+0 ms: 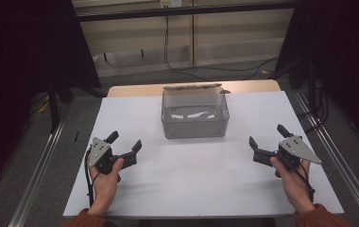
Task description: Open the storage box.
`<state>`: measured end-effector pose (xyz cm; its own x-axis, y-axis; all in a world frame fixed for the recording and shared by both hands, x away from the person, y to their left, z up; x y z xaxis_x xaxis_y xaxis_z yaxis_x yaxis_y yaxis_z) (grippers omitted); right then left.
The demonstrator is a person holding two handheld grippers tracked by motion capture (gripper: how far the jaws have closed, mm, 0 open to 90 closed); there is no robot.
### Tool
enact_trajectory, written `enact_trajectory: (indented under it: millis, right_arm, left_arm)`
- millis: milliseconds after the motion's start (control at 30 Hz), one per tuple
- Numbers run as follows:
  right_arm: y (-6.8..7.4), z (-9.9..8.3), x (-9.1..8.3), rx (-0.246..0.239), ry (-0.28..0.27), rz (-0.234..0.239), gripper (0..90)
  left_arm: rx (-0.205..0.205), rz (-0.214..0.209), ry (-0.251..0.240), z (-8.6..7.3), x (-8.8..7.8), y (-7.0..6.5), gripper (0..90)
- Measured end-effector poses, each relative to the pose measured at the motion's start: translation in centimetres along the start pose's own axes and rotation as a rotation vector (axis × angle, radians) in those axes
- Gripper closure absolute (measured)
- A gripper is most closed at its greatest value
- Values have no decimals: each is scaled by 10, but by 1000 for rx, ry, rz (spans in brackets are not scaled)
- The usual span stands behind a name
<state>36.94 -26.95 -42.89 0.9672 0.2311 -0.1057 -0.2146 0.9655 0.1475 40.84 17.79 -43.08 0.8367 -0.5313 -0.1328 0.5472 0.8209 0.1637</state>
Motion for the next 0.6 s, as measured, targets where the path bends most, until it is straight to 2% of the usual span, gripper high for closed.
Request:
enact_trajectory:
  millis: [133, 267, 467, 600]
  right_arm:
    - [-1, -2, -4, -1, 1, -1, 0]
    - [-1, -5, -11, -10, 11, -4, 0]
    - [-5, -15, -21, 3, 33, -19, 0]
    - [-11, -14, -28, 26, 22, -34, 0]
  left_arm:
    - [6, 2, 3, -4, -6, -3, 46]
    - [-13, 12, 23, -11, -12, -3, 45]
    - [-2, 27, 30, -15, -21, -6, 44]
    - [-1, 33, 37, -17, -25, -7, 35]
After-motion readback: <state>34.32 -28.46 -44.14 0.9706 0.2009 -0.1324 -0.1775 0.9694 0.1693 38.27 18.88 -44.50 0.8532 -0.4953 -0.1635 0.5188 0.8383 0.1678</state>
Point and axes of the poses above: each handheld gripper's, and its own axes: x roughly forward along the jaws, z roughly out of its top, y roughly to its left, the point moved 7 cm from there along x, roughly forward along the jaws, and after that the axes turned 13 degrees about x, right-handed, at the moved point
